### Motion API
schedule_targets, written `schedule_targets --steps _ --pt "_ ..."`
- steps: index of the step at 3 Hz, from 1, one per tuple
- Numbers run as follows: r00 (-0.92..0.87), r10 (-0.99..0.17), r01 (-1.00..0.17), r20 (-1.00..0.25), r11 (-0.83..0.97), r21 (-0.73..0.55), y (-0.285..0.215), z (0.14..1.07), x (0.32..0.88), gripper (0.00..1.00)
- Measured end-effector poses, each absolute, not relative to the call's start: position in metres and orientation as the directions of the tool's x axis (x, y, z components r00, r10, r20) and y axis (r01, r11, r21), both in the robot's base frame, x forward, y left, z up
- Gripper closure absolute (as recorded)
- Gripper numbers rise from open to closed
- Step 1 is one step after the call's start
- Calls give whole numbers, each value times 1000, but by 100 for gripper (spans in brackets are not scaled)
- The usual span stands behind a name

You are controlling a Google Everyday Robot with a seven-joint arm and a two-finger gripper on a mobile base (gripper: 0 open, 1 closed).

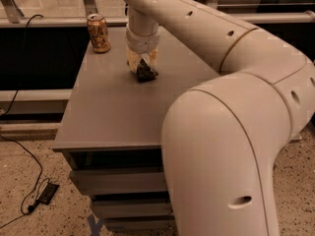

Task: Pick rxbar chocolate

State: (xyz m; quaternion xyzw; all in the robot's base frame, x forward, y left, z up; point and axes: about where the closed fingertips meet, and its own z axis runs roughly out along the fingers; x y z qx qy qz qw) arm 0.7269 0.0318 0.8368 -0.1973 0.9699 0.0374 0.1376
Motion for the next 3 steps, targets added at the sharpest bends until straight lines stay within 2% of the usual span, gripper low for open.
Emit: schedule_targets --steps 1,2,3 --pt "-884 -373 -393 -282 919 18 32 837 727 100" --pt "-884 -373 -393 -282 919 18 32 837 727 100" --pt "-852 -419 -458 -313 887 59 33 847 725 100"
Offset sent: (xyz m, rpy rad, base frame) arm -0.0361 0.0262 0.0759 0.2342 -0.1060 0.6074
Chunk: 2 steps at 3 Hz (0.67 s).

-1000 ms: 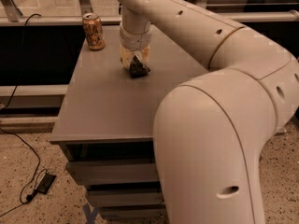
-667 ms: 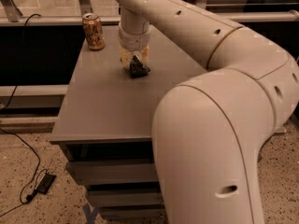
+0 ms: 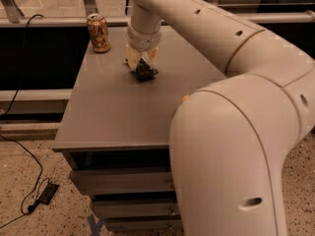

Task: Pick rxbar chocolate

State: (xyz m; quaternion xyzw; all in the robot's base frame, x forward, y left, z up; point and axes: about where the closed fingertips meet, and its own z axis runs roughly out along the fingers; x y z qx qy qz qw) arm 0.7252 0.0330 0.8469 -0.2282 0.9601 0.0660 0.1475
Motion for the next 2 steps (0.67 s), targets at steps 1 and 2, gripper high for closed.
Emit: schedule_targets --steps 1,2 --pt "-764 -489 -596 -422 785 169 34 892 711 100" --pt "-643 -566 -726 -515 666 174 34 936 690 100"
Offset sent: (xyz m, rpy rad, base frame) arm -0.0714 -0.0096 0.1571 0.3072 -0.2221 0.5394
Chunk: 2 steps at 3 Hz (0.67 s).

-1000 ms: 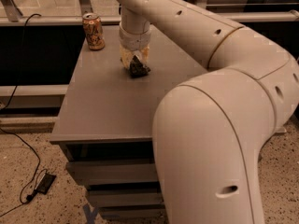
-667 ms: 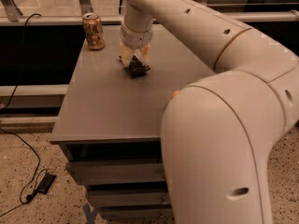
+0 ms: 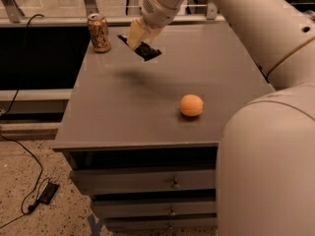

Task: Pick rxbar chocolate

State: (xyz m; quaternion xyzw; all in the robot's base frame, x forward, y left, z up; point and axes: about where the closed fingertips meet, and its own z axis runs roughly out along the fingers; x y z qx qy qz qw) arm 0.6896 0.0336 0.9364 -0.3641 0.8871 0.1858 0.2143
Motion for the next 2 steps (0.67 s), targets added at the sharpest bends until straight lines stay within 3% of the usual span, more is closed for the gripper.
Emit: schedule_targets --steps 2 --pt "-616 -590 -750 -521 641 162 37 934 689 100"
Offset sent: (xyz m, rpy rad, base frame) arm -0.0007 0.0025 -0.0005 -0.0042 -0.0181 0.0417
